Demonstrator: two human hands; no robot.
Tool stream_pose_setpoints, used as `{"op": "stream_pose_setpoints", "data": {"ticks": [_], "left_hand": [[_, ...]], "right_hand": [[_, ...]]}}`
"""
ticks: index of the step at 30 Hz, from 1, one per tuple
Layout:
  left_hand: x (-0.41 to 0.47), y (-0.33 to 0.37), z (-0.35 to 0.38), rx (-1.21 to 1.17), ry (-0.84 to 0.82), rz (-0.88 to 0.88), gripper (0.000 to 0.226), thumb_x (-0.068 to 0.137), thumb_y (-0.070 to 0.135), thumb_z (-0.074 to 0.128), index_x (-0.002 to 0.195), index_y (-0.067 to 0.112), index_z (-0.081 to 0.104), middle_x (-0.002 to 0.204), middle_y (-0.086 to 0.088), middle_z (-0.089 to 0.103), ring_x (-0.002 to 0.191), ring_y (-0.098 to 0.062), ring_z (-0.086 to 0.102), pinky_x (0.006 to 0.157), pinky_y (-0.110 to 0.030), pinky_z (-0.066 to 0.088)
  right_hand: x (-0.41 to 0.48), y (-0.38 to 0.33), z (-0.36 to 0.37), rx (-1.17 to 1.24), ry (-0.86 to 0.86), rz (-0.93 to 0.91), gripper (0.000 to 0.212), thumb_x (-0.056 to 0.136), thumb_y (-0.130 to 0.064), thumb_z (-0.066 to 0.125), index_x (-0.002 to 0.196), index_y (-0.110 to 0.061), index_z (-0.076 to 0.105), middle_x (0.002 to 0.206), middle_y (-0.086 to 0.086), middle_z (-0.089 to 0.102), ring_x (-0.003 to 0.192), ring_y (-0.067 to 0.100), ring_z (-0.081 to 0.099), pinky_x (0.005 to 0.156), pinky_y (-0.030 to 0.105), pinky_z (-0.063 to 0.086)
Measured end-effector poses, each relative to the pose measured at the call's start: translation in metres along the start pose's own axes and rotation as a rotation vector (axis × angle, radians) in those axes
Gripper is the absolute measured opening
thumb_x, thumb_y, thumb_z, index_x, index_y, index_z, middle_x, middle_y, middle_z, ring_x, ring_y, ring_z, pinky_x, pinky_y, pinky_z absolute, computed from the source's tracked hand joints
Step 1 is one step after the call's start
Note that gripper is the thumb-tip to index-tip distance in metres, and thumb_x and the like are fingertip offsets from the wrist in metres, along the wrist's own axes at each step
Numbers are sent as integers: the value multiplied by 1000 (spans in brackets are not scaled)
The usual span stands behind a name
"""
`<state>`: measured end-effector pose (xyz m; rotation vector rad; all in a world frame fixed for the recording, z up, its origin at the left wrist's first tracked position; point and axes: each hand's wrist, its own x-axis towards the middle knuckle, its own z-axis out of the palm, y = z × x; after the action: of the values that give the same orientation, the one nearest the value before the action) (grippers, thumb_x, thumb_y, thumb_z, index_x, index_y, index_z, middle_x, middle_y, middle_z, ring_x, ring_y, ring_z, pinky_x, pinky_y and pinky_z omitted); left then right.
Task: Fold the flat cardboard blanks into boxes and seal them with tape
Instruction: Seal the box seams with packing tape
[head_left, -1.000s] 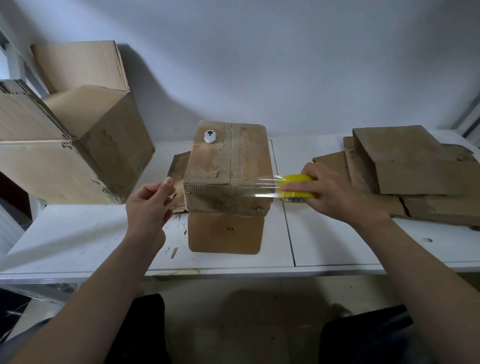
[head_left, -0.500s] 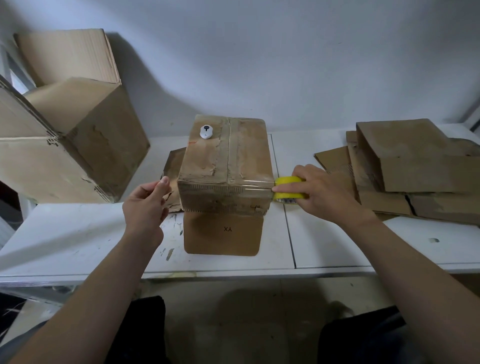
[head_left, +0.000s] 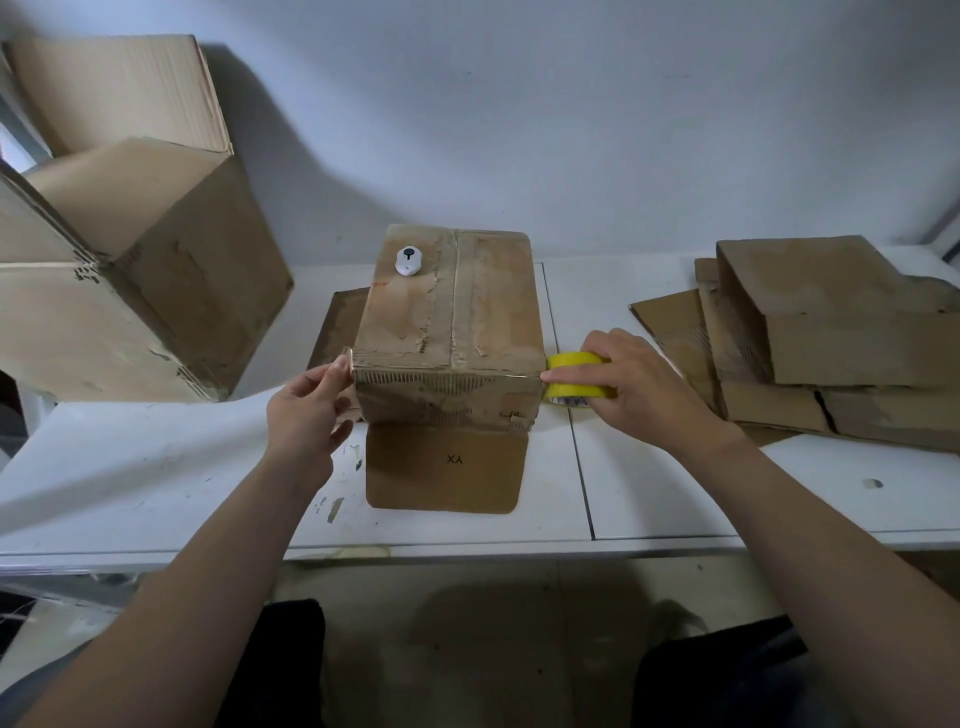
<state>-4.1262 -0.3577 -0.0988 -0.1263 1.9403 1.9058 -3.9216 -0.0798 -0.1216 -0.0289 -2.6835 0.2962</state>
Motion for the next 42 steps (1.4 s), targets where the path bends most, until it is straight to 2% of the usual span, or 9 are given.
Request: {"op": "stream_pose_setpoints", "data": {"ticks": [5, 9, 12, 16, 19, 21, 28, 34, 42], "left_hand": [[6, -13, 4, 230, 83, 129, 33, 98, 47, 58, 112, 18, 67, 115, -8, 68, 102, -25, 63, 77, -41, 58], [16, -16, 3, 289, -48, -61, 51, 96, 65, 47, 140, 40, 42, 127, -7, 52, 104, -28, 60, 71, -38, 55], [17, -11, 8, 281, 102, 19, 48, 98, 51, 57, 134, 23, 41, 124, -5, 51, 111, -27, 56, 81, -39, 51], [-12, -10, 19, 544, 367, 747, 13, 101, 19, 55, 113, 14, 56, 111, -3, 54, 114, -26, 51, 97, -46, 47], [-44, -24, 41, 763, -91, 1255, 28, 99, 16, 48, 123, 8, 60, 124, -8, 62, 123, -23, 51, 107, -45, 41], [-67, -37, 61, 1002, -427, 1346, 45, 101, 27, 45, 142, 9, 51, 148, -7, 52, 144, -21, 39, 122, -48, 27], [-71, -57, 95, 1527, -437, 1276, 80, 103, 60, 21, 159, 2, 21, 167, -12, 20, 155, -20, 18, 124, -49, 20], [-62, -47, 95, 1548, -429, 1207, 81, 102, 66, 8, 160, 11, 22, 167, -4, 23, 155, -20, 16, 126, -48, 16], [-2, -13, 59, 1559, -425, 1005, 88, 91, 73, -14, 160, 19, -5, 167, 4, -11, 153, -9, -17, 126, -43, -9]], "right_hand": [[1, -2, 4, 11, 12, 24, 54, 80, 0, 79, 122, -34, 72, 92, 3, 53, 80, 23, 44, 71, 37, 39], [2, -3, 8, 36, 51, 55, 45, 82, -3, 66, 116, -32, 73, 90, -2, 48, 78, 19, 39, 73, 32, 31], [2, -6, 8, 35, 36, 83, 42, 82, -10, 60, 116, -32, 73, 91, -1, 49, 80, 19, 39, 74, 30, 29], [2, -6, 9, 28, 20, 70, 38, 85, -12, 67, 116, -33, 73, 91, 0, 51, 79, 21, 43, 74, 33, 32], [2, -5, 10, 40, 29, 68, 36, 85, -13, 74, 116, -32, 73, 91, 0, 51, 79, 20, 42, 72, 35, 37], [2, -7, 11, 42, 44, 59, 36, 85, -11, 66, 115, -28, 74, 88, 0, 51, 78, 19, 41, 71, 34, 36], [0, -5, 12, -6, 42, 74, 29, 86, -4, 69, 108, -22, 70, 87, 2, 52, 77, 21, 42, 64, 43, 45], [-1, -4, 10, 12, 27, 68, 41, 83, -11, 79, 118, -31, 73, 90, 3, 54, 77, 22, 44, 67, 37, 43], [6, -9, 12, 42, 41, 59, 39, 84, -17, 74, 118, -37, 74, 93, 3, 57, 77, 25, 49, 69, 39, 44]]}}
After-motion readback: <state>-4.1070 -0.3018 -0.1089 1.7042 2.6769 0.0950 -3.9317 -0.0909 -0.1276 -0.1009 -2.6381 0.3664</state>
